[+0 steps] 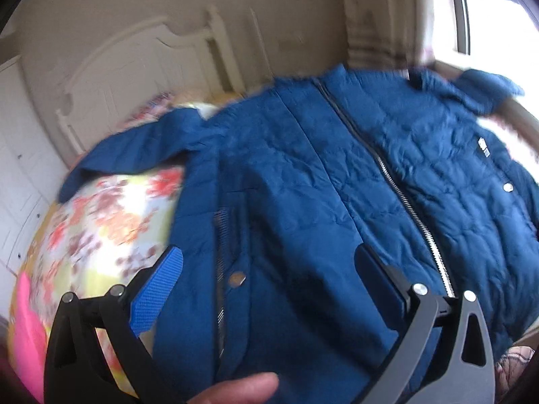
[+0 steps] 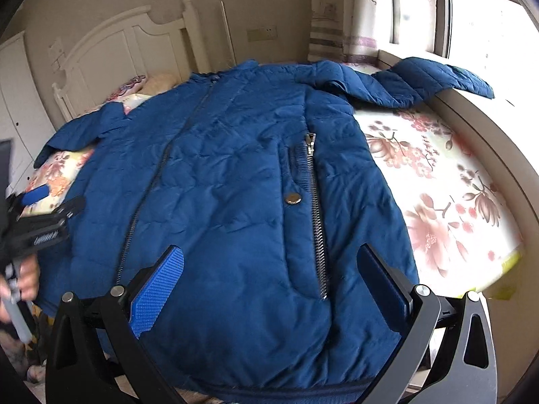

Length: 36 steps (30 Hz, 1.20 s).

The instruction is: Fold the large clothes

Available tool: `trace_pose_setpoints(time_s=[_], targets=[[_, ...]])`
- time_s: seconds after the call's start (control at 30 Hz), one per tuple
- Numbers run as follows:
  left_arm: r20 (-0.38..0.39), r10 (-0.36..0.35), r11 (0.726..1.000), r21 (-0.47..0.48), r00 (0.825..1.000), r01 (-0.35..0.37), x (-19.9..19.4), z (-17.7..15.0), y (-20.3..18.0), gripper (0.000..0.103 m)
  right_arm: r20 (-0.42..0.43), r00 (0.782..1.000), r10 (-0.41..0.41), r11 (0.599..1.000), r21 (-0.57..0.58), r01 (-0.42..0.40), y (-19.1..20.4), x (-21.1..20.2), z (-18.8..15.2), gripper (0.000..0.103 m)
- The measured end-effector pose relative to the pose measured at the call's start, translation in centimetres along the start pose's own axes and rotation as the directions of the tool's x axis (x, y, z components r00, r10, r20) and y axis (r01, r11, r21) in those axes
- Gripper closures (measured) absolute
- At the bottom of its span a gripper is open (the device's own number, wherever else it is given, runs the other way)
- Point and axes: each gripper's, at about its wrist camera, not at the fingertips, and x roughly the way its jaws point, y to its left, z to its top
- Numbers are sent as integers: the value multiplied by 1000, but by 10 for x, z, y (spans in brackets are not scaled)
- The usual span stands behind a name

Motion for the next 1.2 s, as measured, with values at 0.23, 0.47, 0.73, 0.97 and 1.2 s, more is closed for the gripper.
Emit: trace_pose_setpoints(time_s=[0.23,0.47,0.73,0.97,1.2], targets=[[-89,46,999,-4,995,-47,78,60,-7,2,39,995,-93,995,46,91,-41,23,47,4],[-83,-20,998,-58,996,15,129,77,-9,2,37,976,-216,948,245,201,-118,77,119,4],[-102,-193,966,-195,976,170,140,75,14,2,-10,947,-320,829,482,285,-199,146,184,18],[-105,-183,969,-186,977,161,142,76,13,2,-55,942,-330,760,577,300,-246,189,203,62],[-104,-182,969,-186,978,161,142,75,15,2,257,959,-122,960,275,48,-140,146,237,85]])
